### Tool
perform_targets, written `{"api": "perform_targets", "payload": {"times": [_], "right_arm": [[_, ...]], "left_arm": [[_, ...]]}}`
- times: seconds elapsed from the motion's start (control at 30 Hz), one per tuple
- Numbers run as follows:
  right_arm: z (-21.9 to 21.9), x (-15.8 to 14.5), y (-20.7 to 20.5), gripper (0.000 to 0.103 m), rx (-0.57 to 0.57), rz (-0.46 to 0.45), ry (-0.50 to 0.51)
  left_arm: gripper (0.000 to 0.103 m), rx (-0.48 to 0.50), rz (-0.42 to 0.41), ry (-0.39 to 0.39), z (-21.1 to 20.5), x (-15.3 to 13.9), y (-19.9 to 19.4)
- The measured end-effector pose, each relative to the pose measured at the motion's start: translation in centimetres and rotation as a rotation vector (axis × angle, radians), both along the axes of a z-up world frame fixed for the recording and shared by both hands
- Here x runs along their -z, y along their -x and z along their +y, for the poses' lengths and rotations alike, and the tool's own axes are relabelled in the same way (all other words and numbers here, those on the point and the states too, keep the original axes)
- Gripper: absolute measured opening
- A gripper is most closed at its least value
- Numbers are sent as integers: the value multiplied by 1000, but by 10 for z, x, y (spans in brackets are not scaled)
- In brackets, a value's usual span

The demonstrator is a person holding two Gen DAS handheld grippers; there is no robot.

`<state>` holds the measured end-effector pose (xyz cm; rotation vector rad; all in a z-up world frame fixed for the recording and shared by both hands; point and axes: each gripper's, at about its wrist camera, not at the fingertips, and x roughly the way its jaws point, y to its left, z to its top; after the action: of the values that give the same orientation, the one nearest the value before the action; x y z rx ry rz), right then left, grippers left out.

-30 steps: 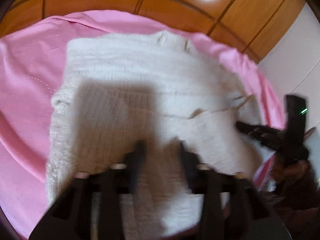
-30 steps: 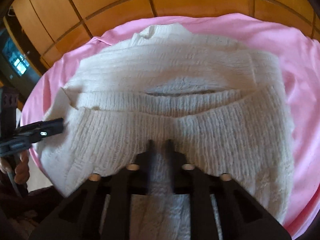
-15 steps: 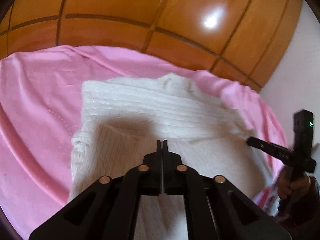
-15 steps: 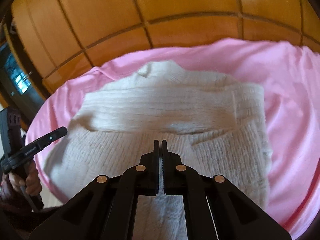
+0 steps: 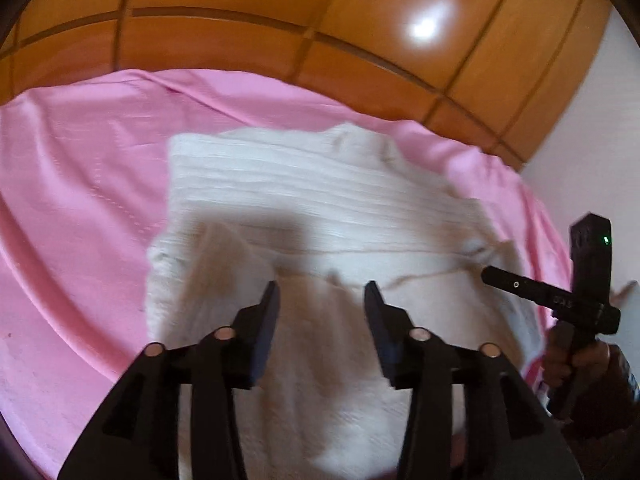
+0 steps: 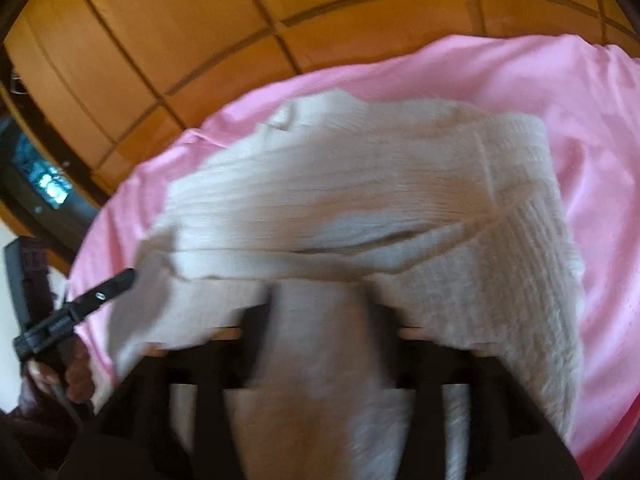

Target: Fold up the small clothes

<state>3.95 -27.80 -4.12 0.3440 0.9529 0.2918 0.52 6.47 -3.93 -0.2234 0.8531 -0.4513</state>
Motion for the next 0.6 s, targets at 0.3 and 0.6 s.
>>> {"api": "perform_targets", "payload": {"times": [0.3,0.6], "right_arm": [[62,16,-5,4,-144,8,216],[55,-29,0,3,-103,-128,188]], "left_arm": [[5,44,48,-97,-30,27,-5],[4,-17,-121,-74,-22,-16,5]]}}
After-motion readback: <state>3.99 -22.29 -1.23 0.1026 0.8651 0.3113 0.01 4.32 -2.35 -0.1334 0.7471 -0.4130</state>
